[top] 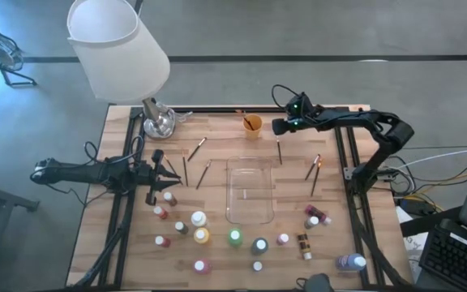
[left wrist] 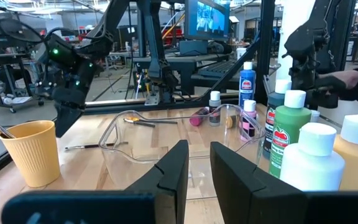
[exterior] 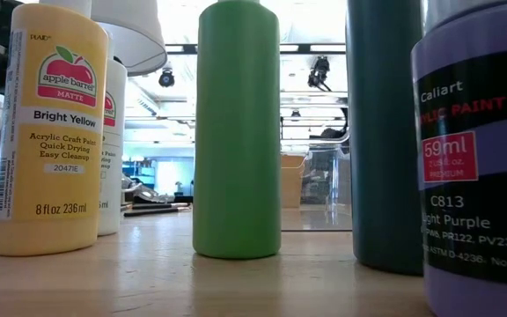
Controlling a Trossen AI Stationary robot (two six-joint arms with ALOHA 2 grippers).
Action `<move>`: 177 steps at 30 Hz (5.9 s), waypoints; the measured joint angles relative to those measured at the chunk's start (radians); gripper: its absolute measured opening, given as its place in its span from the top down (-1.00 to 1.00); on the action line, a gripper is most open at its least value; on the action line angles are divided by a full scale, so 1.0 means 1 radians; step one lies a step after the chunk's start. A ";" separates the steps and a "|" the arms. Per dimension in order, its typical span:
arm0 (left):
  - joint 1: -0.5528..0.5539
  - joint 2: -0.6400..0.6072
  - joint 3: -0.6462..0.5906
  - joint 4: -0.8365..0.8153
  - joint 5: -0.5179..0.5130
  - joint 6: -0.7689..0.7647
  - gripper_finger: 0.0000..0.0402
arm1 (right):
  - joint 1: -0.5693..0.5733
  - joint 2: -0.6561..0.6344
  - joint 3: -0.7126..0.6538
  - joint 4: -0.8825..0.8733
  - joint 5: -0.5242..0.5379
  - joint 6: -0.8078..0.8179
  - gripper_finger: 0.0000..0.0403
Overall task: Pick & Place Paint Supplies
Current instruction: Put the silver paint brush into the yellow cup
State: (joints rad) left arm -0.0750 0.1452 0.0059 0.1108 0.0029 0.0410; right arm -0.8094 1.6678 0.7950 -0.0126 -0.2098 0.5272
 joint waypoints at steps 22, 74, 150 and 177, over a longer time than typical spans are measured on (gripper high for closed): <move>0.000 0.000 0.000 0.000 0.000 0.000 0.63 | 0.055 0.066 0.033 -0.097 0.091 0.004 0.30; 0.000 0.000 0.000 0.000 0.000 0.000 0.63 | 0.141 0.044 0.147 -0.277 0.309 -0.054 0.96; 0.000 0.000 0.000 0.000 0.000 0.000 0.63 | 0.290 0.185 -0.013 1.235 0.170 -0.387 0.96; 0.000 0.000 0.000 0.000 0.000 0.000 0.63 | 0.290 0.291 -0.013 1.222 0.298 -0.323 0.96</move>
State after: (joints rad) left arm -0.0753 0.1455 0.0059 0.1104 0.0029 0.0410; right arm -0.5198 1.9591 0.7818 1.2096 0.0882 0.2045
